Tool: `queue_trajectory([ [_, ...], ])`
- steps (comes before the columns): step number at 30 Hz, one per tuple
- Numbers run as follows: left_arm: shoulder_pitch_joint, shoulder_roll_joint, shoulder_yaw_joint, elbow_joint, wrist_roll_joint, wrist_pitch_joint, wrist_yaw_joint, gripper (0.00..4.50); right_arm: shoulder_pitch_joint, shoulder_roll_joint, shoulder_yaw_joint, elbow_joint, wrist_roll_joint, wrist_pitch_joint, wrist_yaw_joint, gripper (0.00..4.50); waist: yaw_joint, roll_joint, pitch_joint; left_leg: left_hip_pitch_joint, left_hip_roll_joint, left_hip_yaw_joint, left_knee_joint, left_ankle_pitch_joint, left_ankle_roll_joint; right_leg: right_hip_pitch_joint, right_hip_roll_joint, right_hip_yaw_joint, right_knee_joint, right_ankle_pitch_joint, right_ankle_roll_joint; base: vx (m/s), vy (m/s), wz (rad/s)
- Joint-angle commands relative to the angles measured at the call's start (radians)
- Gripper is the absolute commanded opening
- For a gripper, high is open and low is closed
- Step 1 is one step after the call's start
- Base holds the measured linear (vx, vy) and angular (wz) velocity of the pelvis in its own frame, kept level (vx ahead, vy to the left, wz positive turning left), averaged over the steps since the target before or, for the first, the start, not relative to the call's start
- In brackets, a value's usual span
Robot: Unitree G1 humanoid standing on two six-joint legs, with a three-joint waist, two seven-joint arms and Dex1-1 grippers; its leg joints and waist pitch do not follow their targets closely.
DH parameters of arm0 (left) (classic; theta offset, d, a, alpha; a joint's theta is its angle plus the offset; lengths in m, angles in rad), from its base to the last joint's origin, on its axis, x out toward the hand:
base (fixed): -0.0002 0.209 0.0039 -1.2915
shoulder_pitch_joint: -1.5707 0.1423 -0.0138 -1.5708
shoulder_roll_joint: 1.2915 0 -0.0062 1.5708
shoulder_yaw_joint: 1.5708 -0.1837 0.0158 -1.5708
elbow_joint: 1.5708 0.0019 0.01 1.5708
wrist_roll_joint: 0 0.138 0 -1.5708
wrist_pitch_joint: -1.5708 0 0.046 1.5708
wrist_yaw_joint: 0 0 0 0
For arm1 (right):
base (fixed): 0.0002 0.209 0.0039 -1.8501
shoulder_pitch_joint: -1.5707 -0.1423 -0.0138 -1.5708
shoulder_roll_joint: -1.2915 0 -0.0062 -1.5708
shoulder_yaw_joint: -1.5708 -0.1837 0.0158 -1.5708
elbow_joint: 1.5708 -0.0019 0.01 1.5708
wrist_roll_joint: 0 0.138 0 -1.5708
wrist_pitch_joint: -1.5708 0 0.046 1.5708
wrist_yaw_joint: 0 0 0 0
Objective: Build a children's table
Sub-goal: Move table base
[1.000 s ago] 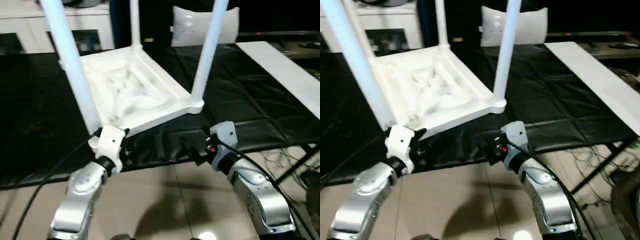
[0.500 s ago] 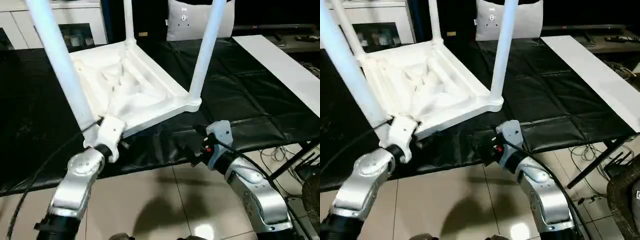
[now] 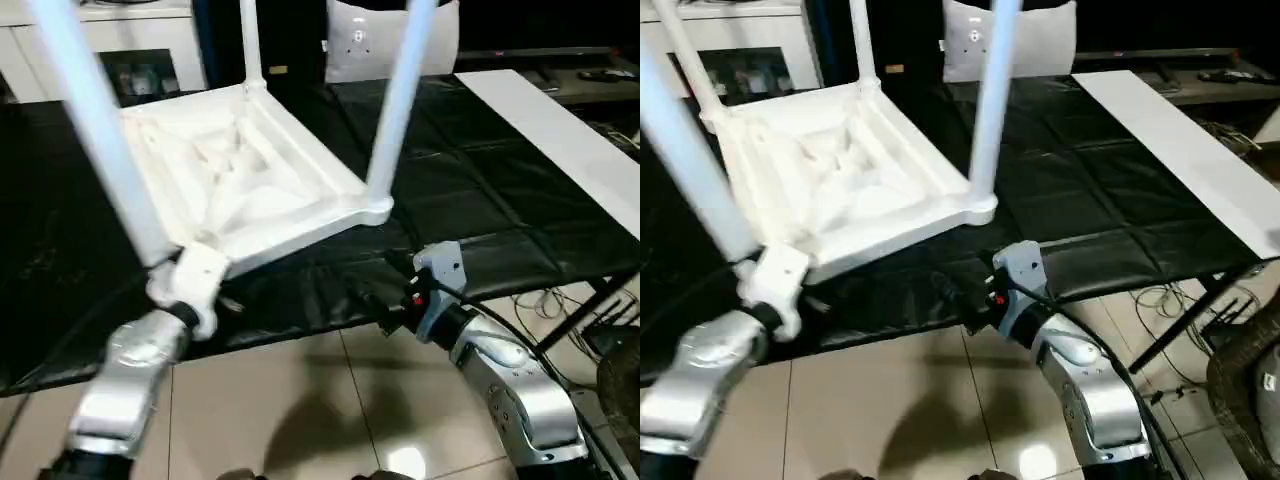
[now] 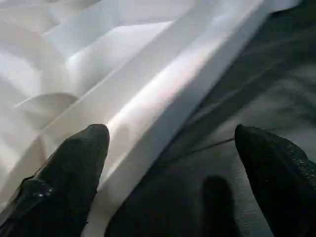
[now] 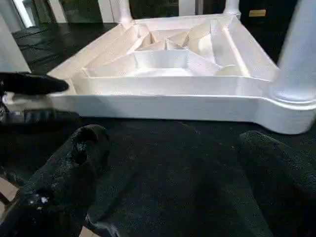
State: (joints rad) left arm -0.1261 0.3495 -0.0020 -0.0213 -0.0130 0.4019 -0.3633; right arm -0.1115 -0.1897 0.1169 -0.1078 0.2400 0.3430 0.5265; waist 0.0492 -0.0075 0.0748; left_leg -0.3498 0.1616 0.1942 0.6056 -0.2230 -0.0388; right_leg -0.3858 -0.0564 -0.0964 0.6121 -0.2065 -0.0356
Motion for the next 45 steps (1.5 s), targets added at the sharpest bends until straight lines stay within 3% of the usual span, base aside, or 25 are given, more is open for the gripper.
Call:
queue_trajectory([
  [1,-0.011,0.022,0.049,0.026,0.025,0.019,0.042,4.46,0.005,-0.007,0.000,-0.005,-0.005,-0.008,-0.002,4.50,0.005,0.009,-0.046,0.001,0.078,-0.050,-0.083,-0.176,0.043,0.038,-0.107,0.080,-0.097,-0.303,-0.126,0.000,0.000,0.00],
  [7,-0.031,0.009,0.087,0.044,0.059,-0.011,0.159,4.46,0.005,-0.008,0.002,0.002,-0.012,-0.014,-0.007,4.50,0.009,0.011,-0.051,-0.001,0.082,-0.049,-0.080,-0.123,0.061,0.040,-0.107,0.080,-0.080,-0.154,-0.175,0.000,0.000,0.00],
  [9,-0.035,0.000,0.091,0.049,0.068,-0.028,0.184,4.46,0.005,-0.008,0.002,0.004,-0.013,-0.015,-0.008,4.50,0.011,0.010,-0.050,-0.003,0.081,-0.049,-0.080,-0.118,0.067,0.041,-0.107,0.080,-0.080,-0.142,-0.181,0.000,0.000,0.00],
  [12,-0.058,-0.050,0.119,0.076,0.103,-0.099,0.312,4.46,0.011,-0.008,0.001,0.006,-0.018,-0.018,-0.018,4.50,0.011,0.009,-0.047,-0.003,0.081,-0.047,-0.080,-0.136,0.067,0.041,-0.108,0.080,-0.084,-0.168,-0.178,0.000,0.000,0.00],
  [13,-0.067,-0.073,0.140,0.082,0.103,-0.119,0.362,4.46,0.013,-0.006,-0.004,0.007,-0.023,-0.022,-0.027,4.50,0.012,0.009,-0.045,-0.002,0.080,-0.048,-0.080,-0.160,0.062,0.041,-0.109,0.079,-0.091,-0.214,-0.164,0.000,0.000,0.00],
  [19,-0.065,-0.096,0.174,0.091,0.116,-0.117,0.452,4.46,0.014,-0.012,-0.015,0.020,-0.056,-0.050,-0.059,4.50,0.009,0.005,-0.042,-0.005,0.079,-0.052,-0.084,-0.175,0.056,0.038,-0.106,0.077,-0.096,-0.261,-0.134,0.000,0.000,0.00],
  [22,-0.047,-0.106,0.185,0.069,0.079,-0.122,0.411,4.46,0.014,-0.014,-0.020,0.021,-0.053,-0.053,-0.061,4.50,0.007,0.006,-0.044,-0.004,0.081,-0.052,-0.082,-0.154,0.062,0.039,-0.108,0.078,-0.092,-0.227,-0.146,0.000,0.000,0.00],
  [26,-0.015,-0.134,0.170,0.033,0.032,-0.119,0.368,4.46,0.009,-0.019,-0.025,0.022,-0.045,0.003,-0.079,4.50,0.009,0.004,-0.046,-0.007,0.080,-0.048,-0.079,-0.123,0.078,0.037,-0.106,0.079,-0.086,-0.170,-0.172,0.000,0.000,0.00],
  [30,0.008,-0.151,0.154,-0.001,-0.007,-0.120,0.336,4.46,0.012,-0.028,-0.015,0.016,-0.048,-0.017,-0.056,4.50,0.013,0.006,-0.047,-0.010,0.083,-0.047,-0.077,-0.101,0.093,0.037,-0.107,0.078,-0.082,-0.116,-0.184,0.000,0.000,0.00],
  [35,0.097,-0.181,0.095,-0.114,-0.069,-0.110,0.242,4.46,0.021,-0.036,-0.022,0.001,-0.055,-0.018,-0.075,4.50,0.015,0.009,-0.045,-0.011,0.086,-0.046,-0.079,-0.132,0.081,0.037,-0.109,0.080,-0.085,-0.139,-0.189,0.000,0.000,0.00],
  [40,0.141,-0.203,0.064,-0.145,-0.062,-0.158,0.247,4.46,0.018,-0.002,-0.049,0.014,-0.070,0.012,-0.154,4.50,0.011,0.002,-0.041,-0.013,0.083,-0.046,-0.082,-0.157,0.071,0.036,-0.107,0.079,-0.097,-0.240,-0.148,0.000,0.000,0.00],
  [41,0.150,-0.210,0.061,-0.144,-0.063,-0.161,0.249,4.46,0.012,0.003,-0.045,0.017,-0.077,0.055,-0.173,4.50,0.010,0.003,-0.040,-0.015,0.080,-0.046,-0.082,-0.156,0.071,0.037,-0.110,0.081,-0.098,-0.256,-0.142,0.000,0.000,0.00],
  [42,0.150,-0.210,0.061,-0.144,-0.063,-0.161,0.249,4.46,0.012,0.003,-0.045,0.017,-0.077,0.055,-0.173,4.50,0.014,0.001,-0.042,-0.017,0.074,-0.041,-0.077,-0.146,0.089,0.041,-0.125,0.090,-0.099,-0.265,-0.154,0.000,0.000,0.00],
  [44,0.157,-0.211,0.058,-0.136,-0.058,-0.164,0.247,4.46,0.010,-0.003,-0.028,0.020,-0.099,0.075,-0.180,4.50,0.025,-0.003,-0.044,-0.030,0.065,-0.042,-0.054,-0.107,0.136,0.058,-0.171,0.116,-0.111,-0.273,-0.190,0.000,0.000,0.00],
  [45,0.159,-0.211,0.059,-0.137,-0.060,-0.162,0.245,4.46,0.009,-0.007,-0.022,0.023,-0.111,0.066,-0.185,4.50,0.039,-0.007,-0.048,-0.042,0.066,-0.056,-0.015,-0.076,0.162,0.075,-0.228,0.149,-0.127,-0.277,-0.219,0.000,0.000,0.00],
])
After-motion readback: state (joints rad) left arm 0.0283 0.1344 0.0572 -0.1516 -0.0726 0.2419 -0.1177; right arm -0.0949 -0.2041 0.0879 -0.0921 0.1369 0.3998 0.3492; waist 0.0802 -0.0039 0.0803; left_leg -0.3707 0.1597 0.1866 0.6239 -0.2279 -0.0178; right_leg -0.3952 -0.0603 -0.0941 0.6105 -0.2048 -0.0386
